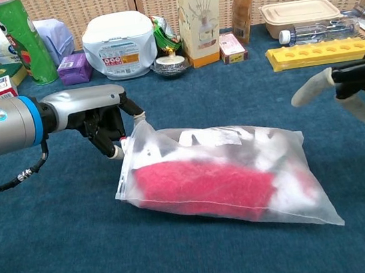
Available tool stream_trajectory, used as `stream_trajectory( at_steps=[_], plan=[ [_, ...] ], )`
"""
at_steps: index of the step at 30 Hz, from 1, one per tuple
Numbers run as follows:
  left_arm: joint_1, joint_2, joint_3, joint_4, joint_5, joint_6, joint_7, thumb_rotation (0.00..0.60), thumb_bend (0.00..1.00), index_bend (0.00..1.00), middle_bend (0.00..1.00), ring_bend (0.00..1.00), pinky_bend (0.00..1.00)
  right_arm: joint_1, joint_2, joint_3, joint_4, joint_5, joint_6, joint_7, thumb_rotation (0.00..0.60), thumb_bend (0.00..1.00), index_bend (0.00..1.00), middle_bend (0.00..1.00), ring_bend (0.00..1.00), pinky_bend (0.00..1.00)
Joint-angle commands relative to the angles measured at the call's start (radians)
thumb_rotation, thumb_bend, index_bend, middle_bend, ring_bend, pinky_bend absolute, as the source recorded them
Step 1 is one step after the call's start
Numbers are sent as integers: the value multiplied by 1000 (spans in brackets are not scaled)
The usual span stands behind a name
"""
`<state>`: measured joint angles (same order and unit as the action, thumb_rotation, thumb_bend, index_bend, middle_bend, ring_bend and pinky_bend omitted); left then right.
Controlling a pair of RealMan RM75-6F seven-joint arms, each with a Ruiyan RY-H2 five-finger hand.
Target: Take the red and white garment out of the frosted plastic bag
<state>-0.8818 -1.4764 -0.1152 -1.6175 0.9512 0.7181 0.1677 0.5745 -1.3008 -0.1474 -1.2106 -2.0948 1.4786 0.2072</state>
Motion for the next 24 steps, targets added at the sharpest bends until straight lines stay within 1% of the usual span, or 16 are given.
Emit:
stream_trajectory(
  at_steps=[1, 5, 8, 18, 24],
  plan=[
    [-11, 6, 2, -14, -28, -1, 18, 600, 427, 775, 1000, 1000, 1000, -2, -63, 2, 113, -73, 64, -65, 599, 14, 181, 777, 985, 994],
    [-22, 10, 1, -27, -68, 2, 32, 600, 426, 775, 1000, 1000, 1000, 5, -99, -9, 176, -93, 77, -81, 598, 19, 182, 799, 1000, 1000],
    [-30, 17, -1, -37, -98, 2, 39, 600, 426, 775, 1000, 1000, 1000, 7, -120, -18, 198, -94, 71, -86, 598, 26, 182, 806, 1000, 1000],
    [-50, 24, 9, -58, -150, 11, 62, 600, 425, 775, 1000, 1000, 1000, 26, -165, -30, 219, -92, 39, -140, 599, 65, 177, 805, 1000, 1000],
    [-55, 30, 11, -68, -167, 14, 62, 600, 425, 775, 1000, 1000, 1000, 30, -175, -57, 214, -96, -1, -177, 599, 85, 175, 804, 1000, 1000]
  ],
)
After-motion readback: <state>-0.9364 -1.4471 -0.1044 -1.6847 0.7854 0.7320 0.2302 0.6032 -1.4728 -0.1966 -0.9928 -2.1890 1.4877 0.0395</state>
